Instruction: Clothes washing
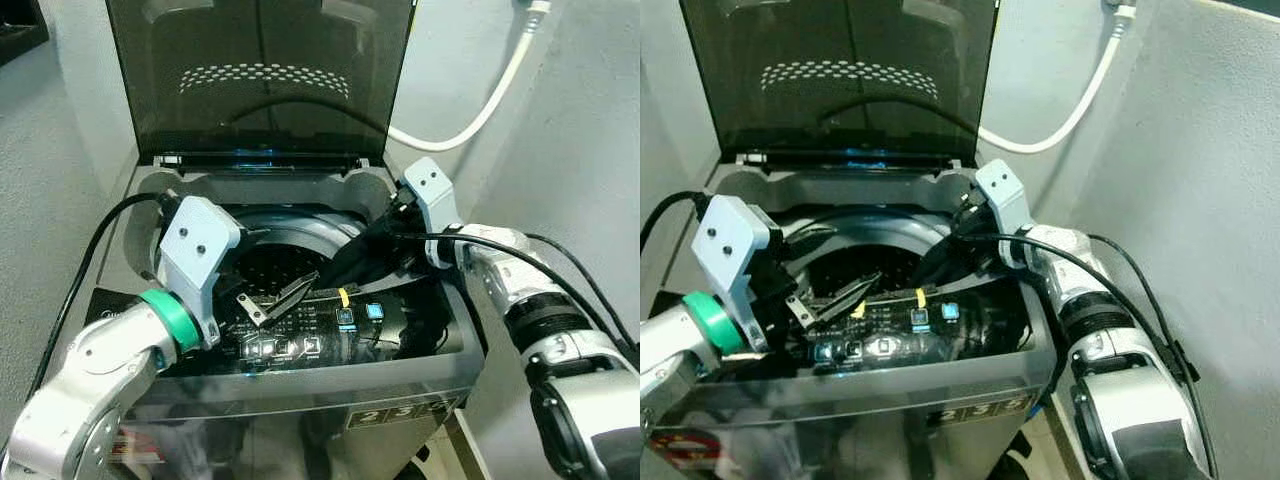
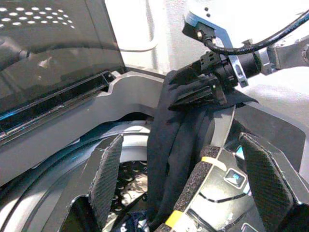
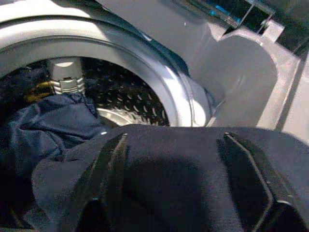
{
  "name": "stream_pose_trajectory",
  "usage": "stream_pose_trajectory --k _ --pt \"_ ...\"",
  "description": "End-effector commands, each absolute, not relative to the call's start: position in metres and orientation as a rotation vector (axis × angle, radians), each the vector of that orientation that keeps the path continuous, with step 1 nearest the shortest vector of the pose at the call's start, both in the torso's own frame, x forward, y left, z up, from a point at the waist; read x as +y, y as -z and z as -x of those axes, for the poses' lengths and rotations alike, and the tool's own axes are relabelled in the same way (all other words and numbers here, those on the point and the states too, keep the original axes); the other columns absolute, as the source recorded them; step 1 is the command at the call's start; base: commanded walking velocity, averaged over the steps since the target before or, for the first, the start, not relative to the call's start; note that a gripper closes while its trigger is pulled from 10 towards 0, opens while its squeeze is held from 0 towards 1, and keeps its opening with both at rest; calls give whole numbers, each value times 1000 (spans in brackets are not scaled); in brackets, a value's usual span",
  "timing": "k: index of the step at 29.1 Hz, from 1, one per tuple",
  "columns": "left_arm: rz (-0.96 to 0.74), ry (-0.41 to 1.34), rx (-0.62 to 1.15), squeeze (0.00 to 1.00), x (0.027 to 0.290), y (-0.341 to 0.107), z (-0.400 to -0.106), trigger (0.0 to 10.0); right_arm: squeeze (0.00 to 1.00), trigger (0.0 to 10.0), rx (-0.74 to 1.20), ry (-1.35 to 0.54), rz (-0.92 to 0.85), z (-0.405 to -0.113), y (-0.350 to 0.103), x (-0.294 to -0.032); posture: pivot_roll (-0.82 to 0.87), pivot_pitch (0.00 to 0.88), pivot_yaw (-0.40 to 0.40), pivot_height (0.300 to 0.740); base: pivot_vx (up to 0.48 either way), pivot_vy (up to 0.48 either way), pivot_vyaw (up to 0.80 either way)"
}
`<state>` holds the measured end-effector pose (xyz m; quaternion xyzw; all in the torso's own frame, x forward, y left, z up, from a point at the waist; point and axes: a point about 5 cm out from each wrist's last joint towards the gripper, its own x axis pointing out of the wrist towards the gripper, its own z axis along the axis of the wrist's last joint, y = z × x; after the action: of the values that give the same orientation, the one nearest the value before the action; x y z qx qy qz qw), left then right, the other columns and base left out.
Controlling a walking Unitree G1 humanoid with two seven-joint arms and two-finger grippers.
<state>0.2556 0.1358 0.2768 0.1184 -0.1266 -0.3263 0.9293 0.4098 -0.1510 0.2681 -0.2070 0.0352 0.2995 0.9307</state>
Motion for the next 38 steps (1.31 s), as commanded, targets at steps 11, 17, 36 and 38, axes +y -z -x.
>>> stream_pose_trajectory --k 11,17,36,38 --pt "-262 671 -241 0 135 -273 -256 10000 0 0 77 -714 469 -406 -269 -139 69 77 -5 740 0 0 0" --pt "-271 672 -235 0 135 -272 -256 10000 0 0 84 -730 453 -405 -269 -136 71 77 -4 740 0 0 0" --pt "-268 663 -250 0 134 -274 -258 10000 0 0 -314 -993 -92 -385 -361 -59 69 75 -11 740 0 0 0" --pt "-269 662 -251 0 134 -275 -258 10000 0 0 -360 -1039 -178 -379 -374 -54 69 75 -11 740 0 0 0"
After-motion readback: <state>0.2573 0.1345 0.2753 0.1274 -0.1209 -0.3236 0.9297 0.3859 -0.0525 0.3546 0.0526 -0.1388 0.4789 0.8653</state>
